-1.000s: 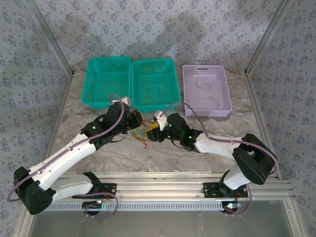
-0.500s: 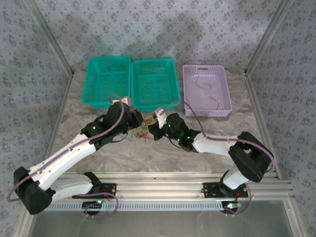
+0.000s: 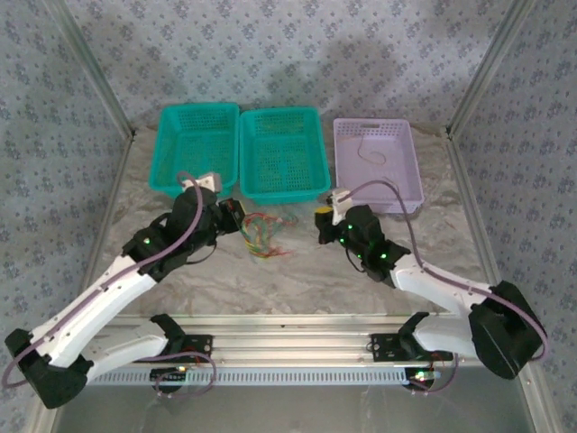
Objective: Untangle the cables
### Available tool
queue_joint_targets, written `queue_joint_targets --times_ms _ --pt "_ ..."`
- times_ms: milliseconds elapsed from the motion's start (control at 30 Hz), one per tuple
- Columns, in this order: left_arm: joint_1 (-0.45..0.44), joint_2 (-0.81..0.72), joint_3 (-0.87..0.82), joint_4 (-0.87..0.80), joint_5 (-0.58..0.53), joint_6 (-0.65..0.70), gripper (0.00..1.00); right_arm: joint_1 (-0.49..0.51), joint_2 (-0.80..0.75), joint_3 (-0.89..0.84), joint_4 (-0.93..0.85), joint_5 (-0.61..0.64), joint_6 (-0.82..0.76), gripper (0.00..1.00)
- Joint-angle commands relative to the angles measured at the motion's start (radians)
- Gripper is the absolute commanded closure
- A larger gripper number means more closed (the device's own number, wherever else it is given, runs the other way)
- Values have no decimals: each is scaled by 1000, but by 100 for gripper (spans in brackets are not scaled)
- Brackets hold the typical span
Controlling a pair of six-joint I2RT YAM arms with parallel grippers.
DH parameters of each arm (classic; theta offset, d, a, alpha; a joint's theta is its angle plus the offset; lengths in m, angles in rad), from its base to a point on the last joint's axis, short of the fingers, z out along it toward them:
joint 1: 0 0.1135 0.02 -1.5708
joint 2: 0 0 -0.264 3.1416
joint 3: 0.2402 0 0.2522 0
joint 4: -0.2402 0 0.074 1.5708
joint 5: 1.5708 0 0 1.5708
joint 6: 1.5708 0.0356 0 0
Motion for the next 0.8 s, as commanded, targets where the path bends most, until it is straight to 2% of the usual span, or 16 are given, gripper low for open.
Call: queue_joint_targets --times_ms 0,100,233,300,433,500,600,767 --pt "20 -38 49 -59 -51 57 100 -62 -79 -34 -108 58 34 100" --pt "27 -44 41 -67 -38 55 100 -104 -120 -53 -90 -32 50 100" --pt "25 -25 18 -37 11 17 100 -59 -121 -44 -48 -187 38 100" --pt "26 -10 13 -15 33 1 100 -22 -105 -22 -39 -247 31 91" --pt "24 21 21 17 64 -23 100 80 -77 11 13 -293 14 62" --pt "23 36 25 33 78 -36 100 131 -57 27 26 -305 5 55" --pt "19 60 28 58 100 -59 100 186 -1 53 35 -303 -4 49" --pt "-5 105 22 98 112 -90 100 233 104 67 104 -282 21 48"
